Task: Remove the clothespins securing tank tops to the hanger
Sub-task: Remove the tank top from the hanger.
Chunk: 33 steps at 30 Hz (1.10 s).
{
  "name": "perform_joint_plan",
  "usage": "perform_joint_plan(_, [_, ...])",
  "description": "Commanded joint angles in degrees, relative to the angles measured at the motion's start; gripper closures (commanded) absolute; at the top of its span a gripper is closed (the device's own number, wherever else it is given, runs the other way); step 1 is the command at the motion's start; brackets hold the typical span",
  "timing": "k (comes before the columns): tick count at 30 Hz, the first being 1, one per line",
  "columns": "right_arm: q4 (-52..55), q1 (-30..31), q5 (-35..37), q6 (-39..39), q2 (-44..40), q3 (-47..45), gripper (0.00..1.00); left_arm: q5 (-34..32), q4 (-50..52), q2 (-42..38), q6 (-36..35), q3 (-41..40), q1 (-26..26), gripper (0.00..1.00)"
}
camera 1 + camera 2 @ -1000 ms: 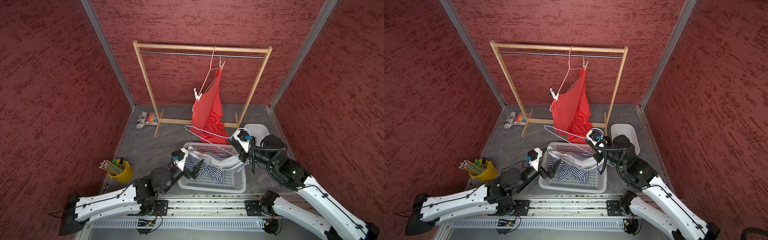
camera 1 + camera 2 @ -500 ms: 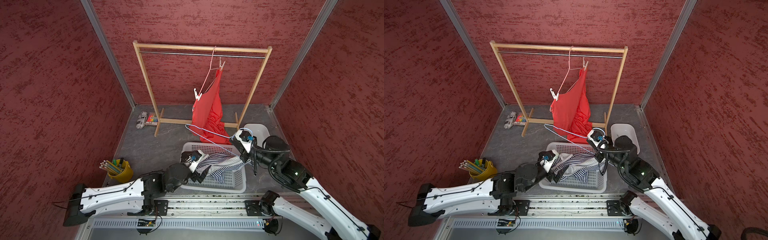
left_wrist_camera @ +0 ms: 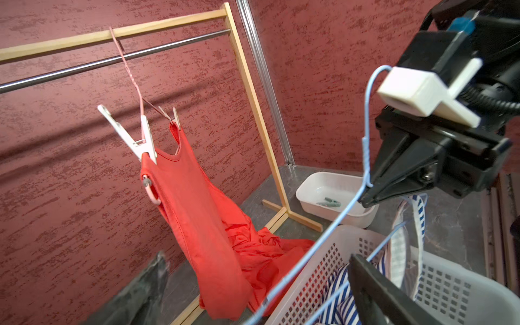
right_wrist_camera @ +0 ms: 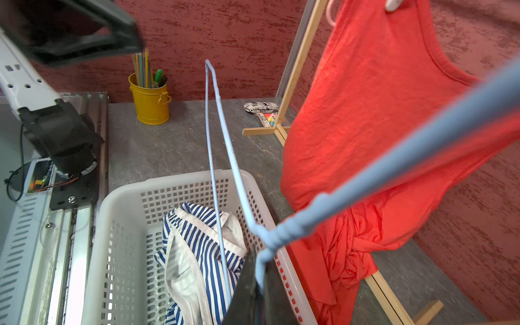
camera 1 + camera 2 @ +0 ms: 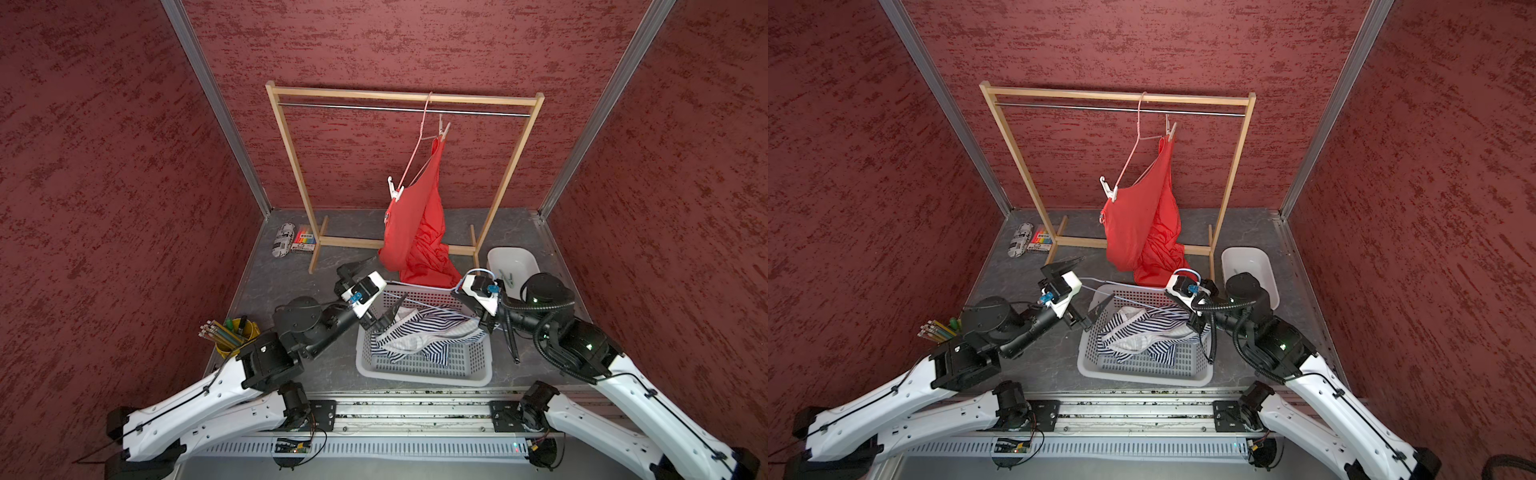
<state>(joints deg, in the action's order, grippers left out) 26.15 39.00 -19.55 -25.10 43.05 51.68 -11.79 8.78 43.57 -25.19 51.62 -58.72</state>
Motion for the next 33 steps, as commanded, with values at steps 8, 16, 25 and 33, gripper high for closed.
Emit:
perform_joint_plan(8, [3.19,-0.16,-5.59,-6.22,3.17,2.35,1.00,19.55,15.42,7.95,-6.27,6.97,2.52,0.01])
perform_joint_plan(16, [2.39,-0.16,-8.86,-6.89,3.83,4.22,1.00,23.30,17.47,13.87,-3.73,6.28,5.65,0.44])
perform_joint_plan(25, [1.18,-0.16,-8.84,-6.28,4.92,3.81,1.00,22.99,12.30,13.72,-2.94,3.98,7.50,0.78])
perform_joint_plan(33, [-9.93,-0.16,-7.27,-1.24,2.49,-1.90,0.81,25.60,15.11,13.37,-1.92,3.35,10.44,1.00])
